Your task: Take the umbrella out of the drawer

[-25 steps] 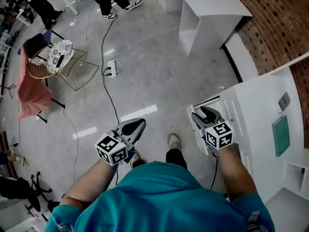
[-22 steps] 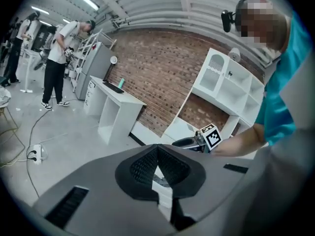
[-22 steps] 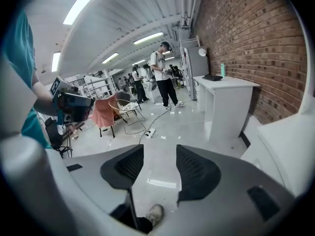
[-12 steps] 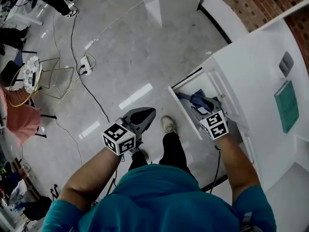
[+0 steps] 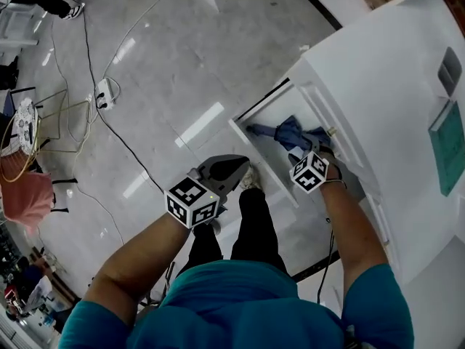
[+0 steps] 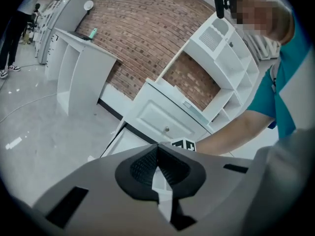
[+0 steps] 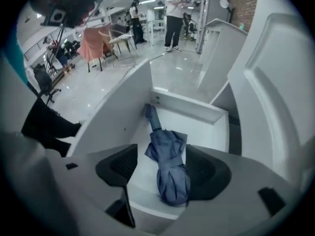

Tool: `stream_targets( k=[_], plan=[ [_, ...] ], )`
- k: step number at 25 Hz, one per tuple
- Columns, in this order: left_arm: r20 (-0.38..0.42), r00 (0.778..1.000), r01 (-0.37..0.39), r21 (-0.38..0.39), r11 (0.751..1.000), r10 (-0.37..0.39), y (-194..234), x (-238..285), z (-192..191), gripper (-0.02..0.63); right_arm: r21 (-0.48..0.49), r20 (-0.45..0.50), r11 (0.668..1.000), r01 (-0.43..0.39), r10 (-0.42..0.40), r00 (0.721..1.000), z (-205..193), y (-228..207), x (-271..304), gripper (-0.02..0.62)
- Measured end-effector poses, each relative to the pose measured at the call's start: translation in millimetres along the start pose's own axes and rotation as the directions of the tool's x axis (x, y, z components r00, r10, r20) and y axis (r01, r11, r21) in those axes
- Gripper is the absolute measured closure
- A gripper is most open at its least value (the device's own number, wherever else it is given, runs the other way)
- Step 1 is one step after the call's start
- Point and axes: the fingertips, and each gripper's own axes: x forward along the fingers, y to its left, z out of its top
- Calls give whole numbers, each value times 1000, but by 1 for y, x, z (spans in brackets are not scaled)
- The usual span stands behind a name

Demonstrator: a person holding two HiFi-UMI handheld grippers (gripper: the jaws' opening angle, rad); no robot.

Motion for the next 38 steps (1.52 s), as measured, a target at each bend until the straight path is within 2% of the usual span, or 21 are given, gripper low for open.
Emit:
stream_targets(
  k=[6,14,17,22,24,29,33,38],
  plan=[
    [-42,999,13,4,1000,-13,19,39,-25,592,-230,-168,973,24,-64,984,-52,-13,71,305],
    [-70,997,8,-5,1000,-8,28,59,-51,592,-344,-249,938,26,-118,961,-74,-21,121,295],
    [-77,997,10,-4,1000,-11,27,63,-56,592,-326,-271,945,22,-115,956,-73,-30,134,295],
    [-69,997,12,-19,1000,-14,21,63,-62,592,-276,-337,956,-102,3,942,-76,-27,140,291],
    [-68,998,12,-25,1000,-13,21,62,-66,592,-269,-342,955,-124,26,939,-74,-26,140,293],
    [-71,997,0,-33,999,-3,20,58,-75,592,-230,-308,968,-100,26,951,-72,-27,136,322],
    [-46,999,-6,-28,1000,5,17,48,-65,592,-140,-274,988,-72,31,961,-67,-27,121,327],
    [-15,1000,-21,-22,1000,21,10,24,-48,592,-93,-224,993,-73,51,973,-49,-17,86,327]
  ],
)
